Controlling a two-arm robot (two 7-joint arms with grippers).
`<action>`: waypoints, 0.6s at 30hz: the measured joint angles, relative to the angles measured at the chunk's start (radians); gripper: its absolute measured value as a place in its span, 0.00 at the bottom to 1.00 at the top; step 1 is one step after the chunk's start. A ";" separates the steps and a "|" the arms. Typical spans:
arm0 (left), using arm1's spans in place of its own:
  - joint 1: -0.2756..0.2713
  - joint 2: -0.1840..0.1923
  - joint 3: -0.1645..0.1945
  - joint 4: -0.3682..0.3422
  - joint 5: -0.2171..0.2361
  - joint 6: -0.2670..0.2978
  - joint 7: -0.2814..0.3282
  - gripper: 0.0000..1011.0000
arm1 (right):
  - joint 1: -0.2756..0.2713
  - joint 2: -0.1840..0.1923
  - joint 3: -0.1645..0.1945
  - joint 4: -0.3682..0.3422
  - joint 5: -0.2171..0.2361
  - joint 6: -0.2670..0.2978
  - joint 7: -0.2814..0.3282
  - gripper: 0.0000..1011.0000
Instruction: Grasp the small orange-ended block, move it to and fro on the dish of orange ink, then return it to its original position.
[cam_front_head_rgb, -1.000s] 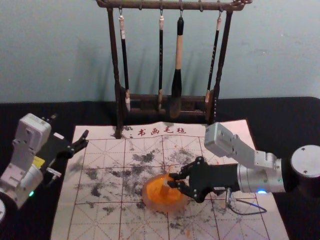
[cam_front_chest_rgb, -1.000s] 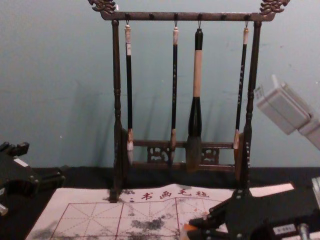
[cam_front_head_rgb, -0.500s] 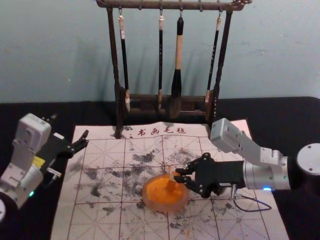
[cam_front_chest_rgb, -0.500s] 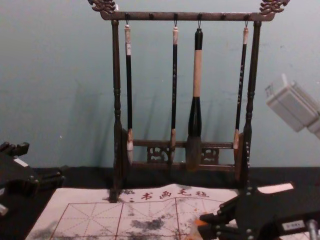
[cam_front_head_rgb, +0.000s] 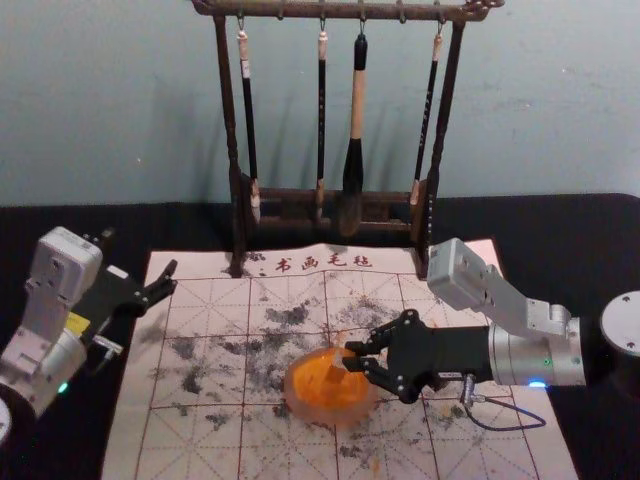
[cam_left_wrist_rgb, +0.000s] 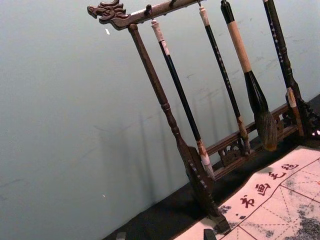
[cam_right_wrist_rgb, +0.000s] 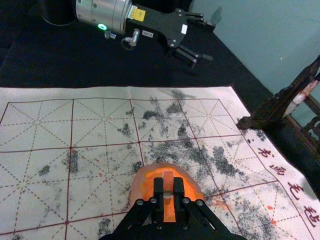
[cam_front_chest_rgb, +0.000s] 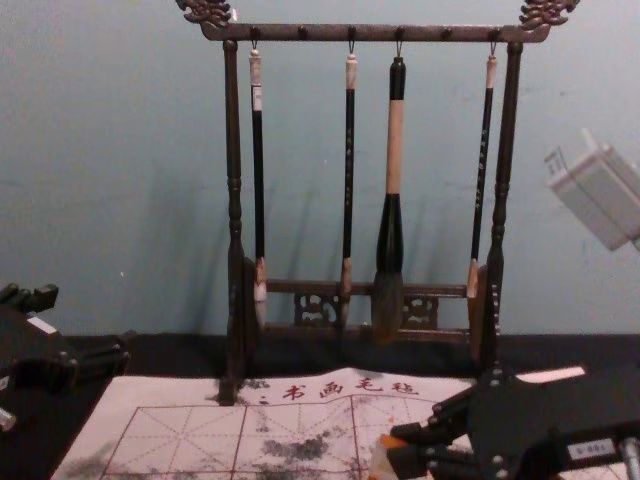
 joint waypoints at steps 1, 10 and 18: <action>0.000 0.000 0.000 0.000 0.000 0.000 0.000 0.99 | -0.001 0.000 0.000 -0.002 0.001 0.000 -0.001 0.08; 0.000 0.000 0.000 0.000 0.000 0.000 0.000 0.99 | -0.016 0.015 0.021 -0.028 0.017 0.007 -0.026 0.08; 0.000 0.000 0.000 0.000 0.000 0.000 0.000 0.99 | -0.052 0.049 0.067 -0.075 0.047 0.012 -0.061 0.08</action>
